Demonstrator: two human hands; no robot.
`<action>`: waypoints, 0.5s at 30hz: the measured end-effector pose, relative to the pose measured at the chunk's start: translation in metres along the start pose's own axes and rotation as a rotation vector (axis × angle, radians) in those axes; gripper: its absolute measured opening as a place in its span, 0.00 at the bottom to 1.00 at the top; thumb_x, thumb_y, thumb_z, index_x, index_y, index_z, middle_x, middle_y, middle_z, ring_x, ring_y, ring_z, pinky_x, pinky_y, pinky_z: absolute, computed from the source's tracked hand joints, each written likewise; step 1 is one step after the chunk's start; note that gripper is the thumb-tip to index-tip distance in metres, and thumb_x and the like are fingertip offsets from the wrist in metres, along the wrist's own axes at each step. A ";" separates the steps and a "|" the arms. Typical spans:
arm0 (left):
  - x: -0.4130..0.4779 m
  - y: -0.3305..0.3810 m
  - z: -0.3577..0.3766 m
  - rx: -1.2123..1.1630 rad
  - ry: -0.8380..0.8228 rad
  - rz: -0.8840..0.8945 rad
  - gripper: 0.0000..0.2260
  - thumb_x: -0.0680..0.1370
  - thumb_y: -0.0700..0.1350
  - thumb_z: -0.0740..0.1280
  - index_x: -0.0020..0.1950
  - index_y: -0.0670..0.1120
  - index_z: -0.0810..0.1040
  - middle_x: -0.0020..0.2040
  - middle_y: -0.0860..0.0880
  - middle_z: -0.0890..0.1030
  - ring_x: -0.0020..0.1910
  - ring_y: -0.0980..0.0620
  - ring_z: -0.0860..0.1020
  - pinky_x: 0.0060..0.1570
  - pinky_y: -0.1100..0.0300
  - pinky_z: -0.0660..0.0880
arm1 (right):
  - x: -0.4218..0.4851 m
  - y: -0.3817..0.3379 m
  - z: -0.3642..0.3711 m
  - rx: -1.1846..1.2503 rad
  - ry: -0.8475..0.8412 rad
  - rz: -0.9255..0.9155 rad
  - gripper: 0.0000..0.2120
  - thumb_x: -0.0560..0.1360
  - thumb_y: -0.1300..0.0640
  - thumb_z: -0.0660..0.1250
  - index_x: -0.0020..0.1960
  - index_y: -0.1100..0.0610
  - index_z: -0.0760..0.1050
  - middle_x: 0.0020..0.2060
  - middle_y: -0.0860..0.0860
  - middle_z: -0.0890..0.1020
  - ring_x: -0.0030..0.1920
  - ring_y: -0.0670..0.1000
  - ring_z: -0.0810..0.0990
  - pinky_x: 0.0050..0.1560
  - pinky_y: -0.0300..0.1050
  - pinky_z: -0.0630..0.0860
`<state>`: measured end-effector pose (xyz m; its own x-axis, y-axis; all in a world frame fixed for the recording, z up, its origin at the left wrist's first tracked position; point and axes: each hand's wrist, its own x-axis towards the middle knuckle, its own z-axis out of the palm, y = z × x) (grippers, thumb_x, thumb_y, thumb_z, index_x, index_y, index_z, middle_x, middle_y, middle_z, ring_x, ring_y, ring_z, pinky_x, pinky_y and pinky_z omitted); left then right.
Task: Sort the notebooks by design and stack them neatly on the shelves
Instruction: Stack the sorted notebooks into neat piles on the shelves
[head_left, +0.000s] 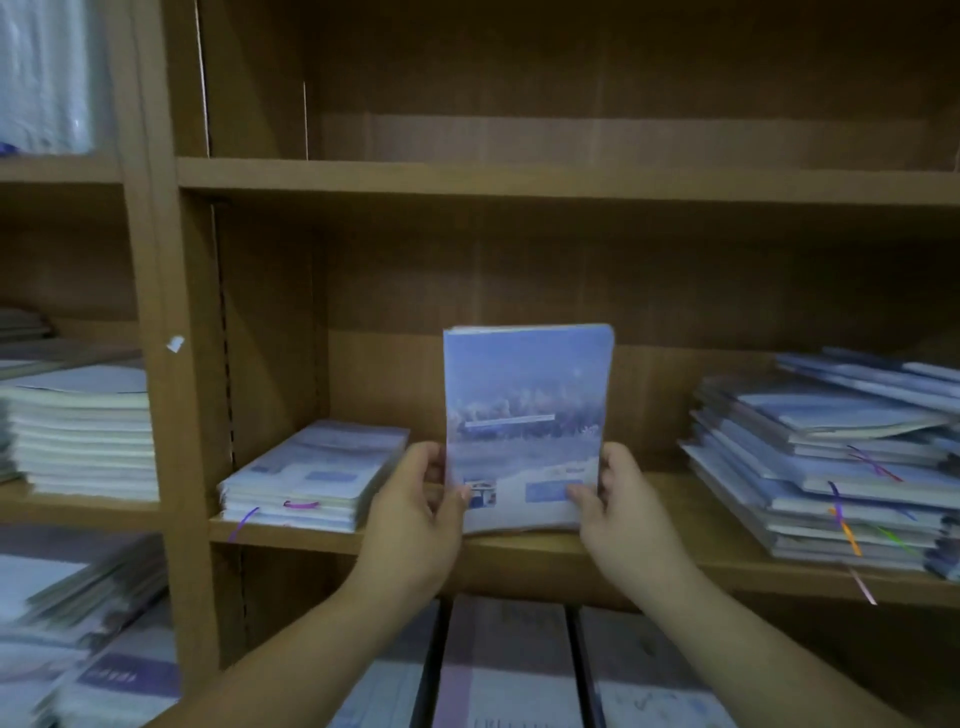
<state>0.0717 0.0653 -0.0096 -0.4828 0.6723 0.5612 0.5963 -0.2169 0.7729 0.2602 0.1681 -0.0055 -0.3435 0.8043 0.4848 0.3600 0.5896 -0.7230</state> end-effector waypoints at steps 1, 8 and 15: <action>-0.003 -0.005 0.001 0.028 0.006 0.034 0.10 0.81 0.45 0.69 0.57 0.60 0.75 0.49 0.61 0.83 0.47 0.64 0.81 0.49 0.62 0.79 | -0.003 0.003 0.005 -0.039 0.010 -0.013 0.10 0.81 0.55 0.64 0.57 0.42 0.68 0.49 0.44 0.83 0.50 0.47 0.82 0.52 0.56 0.80; -0.008 -0.032 0.007 0.408 -0.013 0.229 0.10 0.84 0.51 0.58 0.64 0.55 0.73 0.48 0.53 0.83 0.44 0.53 0.79 0.44 0.49 0.78 | -0.010 0.015 0.019 -0.283 0.041 -0.028 0.06 0.83 0.52 0.59 0.49 0.51 0.64 0.34 0.47 0.75 0.34 0.51 0.75 0.33 0.52 0.67; -0.020 -0.043 0.019 0.467 -0.012 0.264 0.08 0.84 0.44 0.58 0.62 0.49 0.70 0.49 0.50 0.78 0.46 0.49 0.75 0.42 0.54 0.71 | -0.014 0.014 0.030 -0.540 0.111 -0.016 0.05 0.84 0.51 0.56 0.51 0.50 0.61 0.35 0.47 0.74 0.40 0.56 0.76 0.38 0.49 0.60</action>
<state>0.0681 0.0744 -0.0597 -0.2723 0.6462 0.7130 0.9194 -0.0437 0.3908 0.2436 0.1633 -0.0372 -0.2698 0.7807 0.5637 0.7594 0.5325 -0.3740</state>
